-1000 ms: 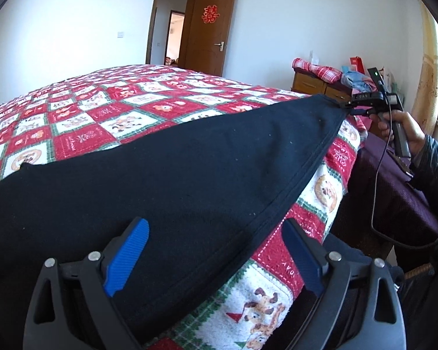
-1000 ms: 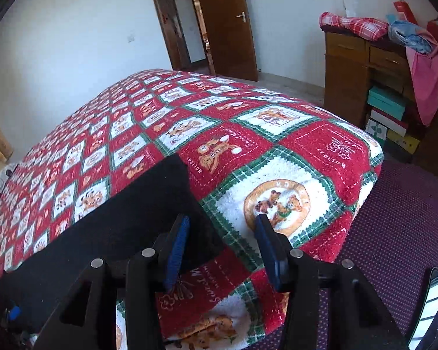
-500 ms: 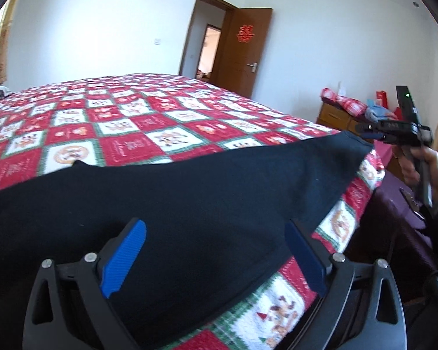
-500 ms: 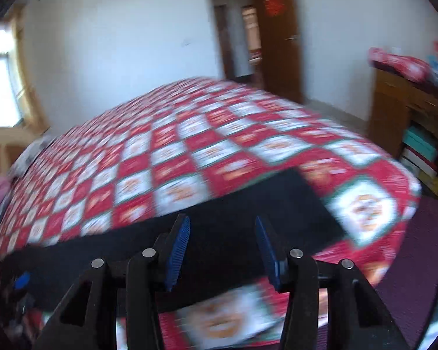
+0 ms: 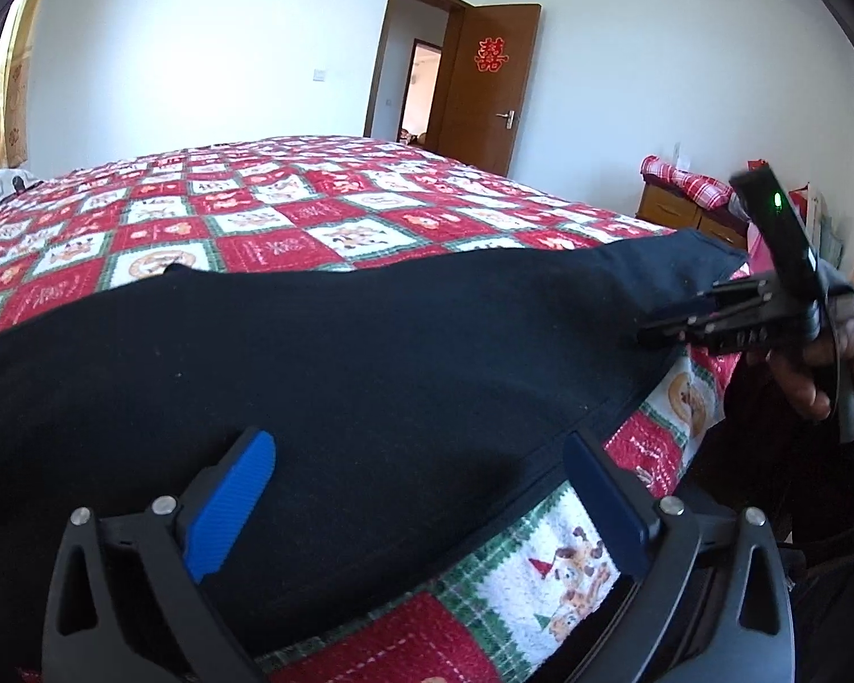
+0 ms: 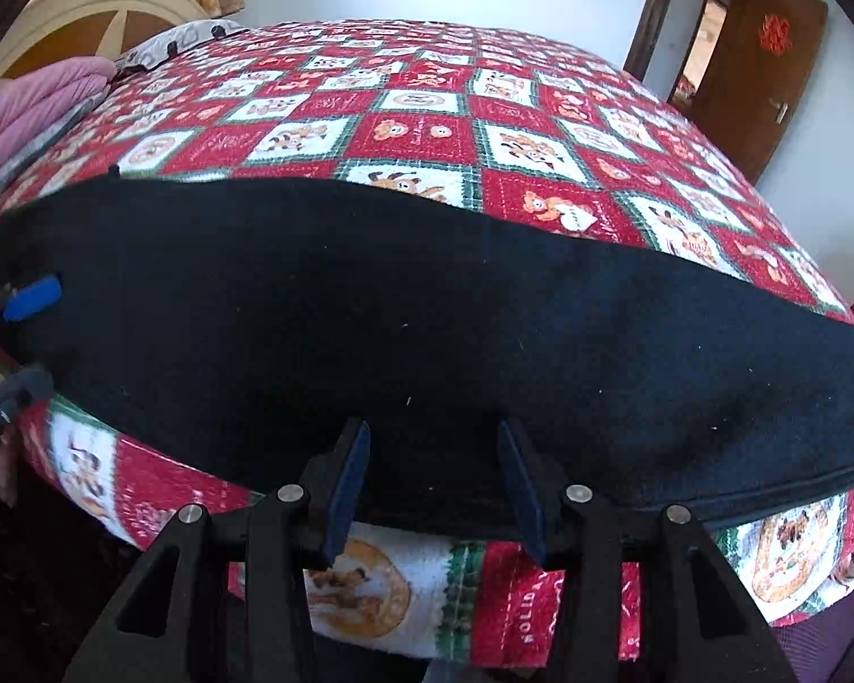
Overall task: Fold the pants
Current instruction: 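Open the right tool and move it back over the folded pants, then lower the right tool to the pants leg end and grasp it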
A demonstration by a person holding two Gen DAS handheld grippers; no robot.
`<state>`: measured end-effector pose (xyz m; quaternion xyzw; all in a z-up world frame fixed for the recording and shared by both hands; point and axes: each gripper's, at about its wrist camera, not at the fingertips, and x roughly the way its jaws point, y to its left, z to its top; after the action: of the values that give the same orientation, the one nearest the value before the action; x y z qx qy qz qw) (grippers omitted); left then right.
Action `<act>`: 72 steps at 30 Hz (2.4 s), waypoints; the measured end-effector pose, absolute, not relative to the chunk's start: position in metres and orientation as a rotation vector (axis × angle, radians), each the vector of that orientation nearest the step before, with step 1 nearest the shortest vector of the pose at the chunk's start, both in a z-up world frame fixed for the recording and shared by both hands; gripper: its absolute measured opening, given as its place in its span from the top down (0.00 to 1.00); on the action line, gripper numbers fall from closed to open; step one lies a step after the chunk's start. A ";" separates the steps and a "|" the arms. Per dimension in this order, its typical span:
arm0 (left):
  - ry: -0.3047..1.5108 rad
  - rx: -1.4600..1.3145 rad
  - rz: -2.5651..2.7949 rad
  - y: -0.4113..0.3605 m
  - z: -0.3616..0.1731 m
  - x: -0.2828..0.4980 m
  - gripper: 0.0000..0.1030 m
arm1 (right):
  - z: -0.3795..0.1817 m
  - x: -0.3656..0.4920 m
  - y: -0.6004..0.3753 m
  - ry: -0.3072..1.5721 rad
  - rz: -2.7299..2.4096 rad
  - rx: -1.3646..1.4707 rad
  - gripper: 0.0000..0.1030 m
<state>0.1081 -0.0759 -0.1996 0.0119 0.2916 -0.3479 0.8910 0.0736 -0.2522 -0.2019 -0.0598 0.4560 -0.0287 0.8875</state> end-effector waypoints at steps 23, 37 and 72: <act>0.560 -0.153 -0.321 0.028 -0.205 0.135 0.00 | -0.192 0.285 -0.065 1.061 0.425 0.253 0.59; 0.564 -0.114 -0.314 0.024 -0.206 0.135 0.00 | -0.209 0.294 -0.039 1.126 0.497 0.242 0.91; 0.589 -0.114 -0.300 0.022 -0.205 0.134 0.00 | -0.188 0.116 -0.129 0.903 0.211 -0.127 0.47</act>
<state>0.1344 0.0224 -0.2052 -0.0559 0.2889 -0.1472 0.9443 0.1163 -0.1291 -0.1879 -0.0612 0.4353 0.1017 0.8924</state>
